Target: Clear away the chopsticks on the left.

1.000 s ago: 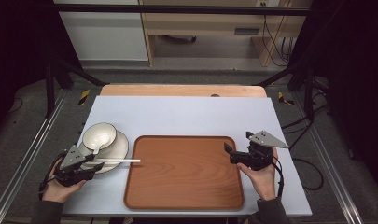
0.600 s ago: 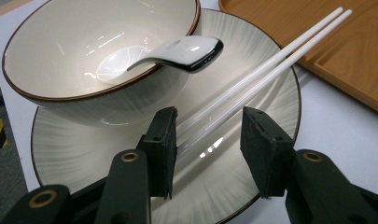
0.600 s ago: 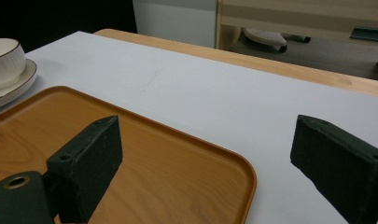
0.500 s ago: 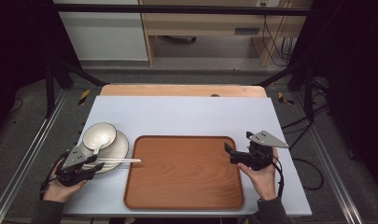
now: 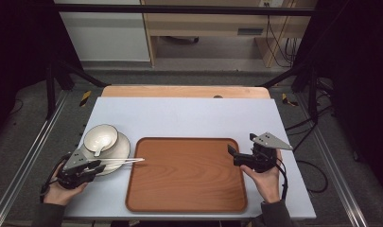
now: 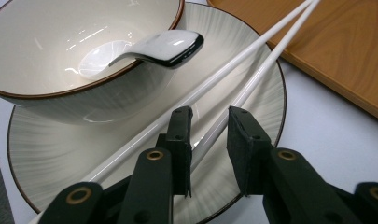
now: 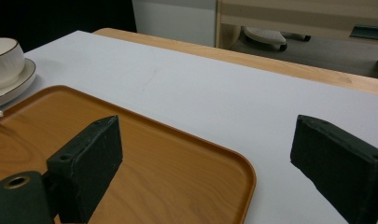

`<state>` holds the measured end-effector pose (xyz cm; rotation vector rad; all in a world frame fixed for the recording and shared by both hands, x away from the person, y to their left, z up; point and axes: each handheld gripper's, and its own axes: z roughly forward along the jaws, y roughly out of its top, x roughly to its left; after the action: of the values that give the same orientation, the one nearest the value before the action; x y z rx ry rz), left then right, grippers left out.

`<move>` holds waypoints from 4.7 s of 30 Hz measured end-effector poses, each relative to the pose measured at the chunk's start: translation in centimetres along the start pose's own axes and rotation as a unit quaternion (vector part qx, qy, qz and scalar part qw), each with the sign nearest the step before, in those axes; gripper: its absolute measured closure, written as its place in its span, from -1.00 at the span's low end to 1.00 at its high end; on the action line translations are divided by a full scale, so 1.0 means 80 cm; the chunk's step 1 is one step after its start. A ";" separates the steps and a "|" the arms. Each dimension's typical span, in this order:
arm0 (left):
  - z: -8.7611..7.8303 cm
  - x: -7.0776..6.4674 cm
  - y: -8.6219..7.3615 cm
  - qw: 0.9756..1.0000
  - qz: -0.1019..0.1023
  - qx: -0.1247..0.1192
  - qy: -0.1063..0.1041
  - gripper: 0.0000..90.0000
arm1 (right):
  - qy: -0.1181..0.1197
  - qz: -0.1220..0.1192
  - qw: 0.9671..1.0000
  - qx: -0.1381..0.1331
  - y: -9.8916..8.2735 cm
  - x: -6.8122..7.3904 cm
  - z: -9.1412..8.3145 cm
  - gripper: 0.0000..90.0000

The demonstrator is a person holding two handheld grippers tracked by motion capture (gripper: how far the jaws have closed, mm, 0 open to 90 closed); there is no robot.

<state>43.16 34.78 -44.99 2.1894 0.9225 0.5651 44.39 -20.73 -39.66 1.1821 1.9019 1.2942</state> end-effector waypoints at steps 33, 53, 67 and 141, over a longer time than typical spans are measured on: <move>0.007 -0.011 0.009 0.998 -0.055 -0.002 0.002 0.85 | 0.001 0.000 1.000 0.003 -0.001 0.000 0.001 -0.80; 0.018 -0.014 0.021 0.997 -0.075 0.007 -0.001 0.73 | 0.003 0.000 1.000 0.004 -0.001 0.000 0.003 -0.80; 0.028 -0.015 0.026 0.995 -0.095 0.021 -0.002 0.87 | 0.004 0.000 1.000 0.005 -0.002 0.000 0.003 -0.80; 0.058 -0.173 0.063 0.951 -0.271 -0.072 0.134 0.87 | 0.005 0.010 1.000 0.001 -0.001 0.000 0.001 -0.82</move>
<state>39.23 19.90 -46.15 1.6482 1.5076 0.6381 44.45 -20.70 -39.80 1.2022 1.9034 1.3101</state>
